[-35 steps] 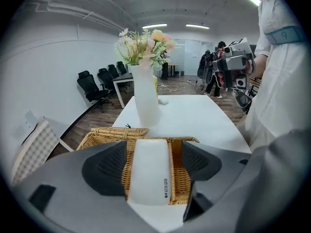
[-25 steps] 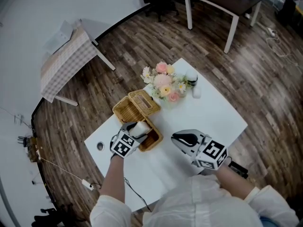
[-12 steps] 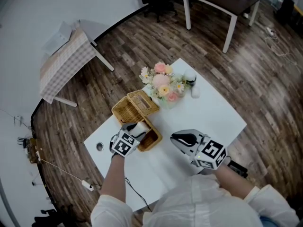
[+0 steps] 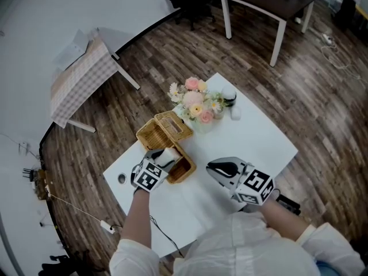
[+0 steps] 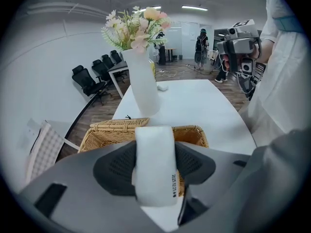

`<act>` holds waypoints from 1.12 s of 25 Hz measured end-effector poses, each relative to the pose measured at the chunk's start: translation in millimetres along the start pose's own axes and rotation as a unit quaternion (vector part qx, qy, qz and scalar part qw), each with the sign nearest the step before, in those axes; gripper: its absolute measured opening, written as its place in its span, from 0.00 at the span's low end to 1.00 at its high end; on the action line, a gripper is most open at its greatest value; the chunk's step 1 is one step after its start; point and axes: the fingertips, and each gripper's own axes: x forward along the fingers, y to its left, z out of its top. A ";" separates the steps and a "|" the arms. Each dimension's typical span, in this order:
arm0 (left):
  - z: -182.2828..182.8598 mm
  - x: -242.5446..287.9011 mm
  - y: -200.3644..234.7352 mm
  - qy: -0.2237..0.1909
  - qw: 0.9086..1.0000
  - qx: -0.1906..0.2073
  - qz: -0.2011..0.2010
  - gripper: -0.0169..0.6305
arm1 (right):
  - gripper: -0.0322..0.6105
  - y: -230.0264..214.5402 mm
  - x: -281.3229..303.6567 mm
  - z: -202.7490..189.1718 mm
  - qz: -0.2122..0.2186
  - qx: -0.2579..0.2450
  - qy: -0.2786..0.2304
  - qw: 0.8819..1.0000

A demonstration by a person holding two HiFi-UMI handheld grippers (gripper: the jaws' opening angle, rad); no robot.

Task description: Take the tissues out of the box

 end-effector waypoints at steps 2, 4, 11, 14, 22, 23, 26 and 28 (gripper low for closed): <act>5.0 -9.7 0.9 -0.008 1.000 0.004 0.010 0.39 | 0.11 2.7 0.0 0.4 0.005 -0.003 0.001 1.000; 11.4 -20.7 1.1 -0.021 1.000 0.006 0.020 0.39 | 0.11 6.2 -0.2 1.5 0.011 -0.005 0.001 1.000; 21.7 -52.7 -5.3 -0.060 0.997 -0.017 0.054 0.39 | 0.11 17.2 -0.4 4.8 0.029 -0.016 0.002 0.999; 23.2 -66.3 -8.6 -0.086 0.993 -0.044 0.072 0.39 | 0.11 21.8 -1.7 4.0 0.035 -0.020 0.002 0.999; 26.7 -93.6 -25.8 -0.144 0.976 -0.119 0.110 0.39 | 0.11 37.3 -8.0 2.0 0.063 -0.031 0.014 0.997; 27.1 -95.5 -28.5 -0.148 0.974 -0.126 0.112 0.39 | 0.11 38.6 -8.9 1.6 0.064 -0.032 0.014 0.997; 29.5 -101.9 -36.8 -0.160 0.969 -0.147 0.116 0.39 | 0.11 43.0 -11.7 0.4 0.069 -0.036 0.015 0.997; 30.1 -105.5 -42.7 -0.167 0.966 -0.160 0.119 0.39 | 0.11 46.3 -13.9 -0.6 0.073 -0.038 0.016 0.996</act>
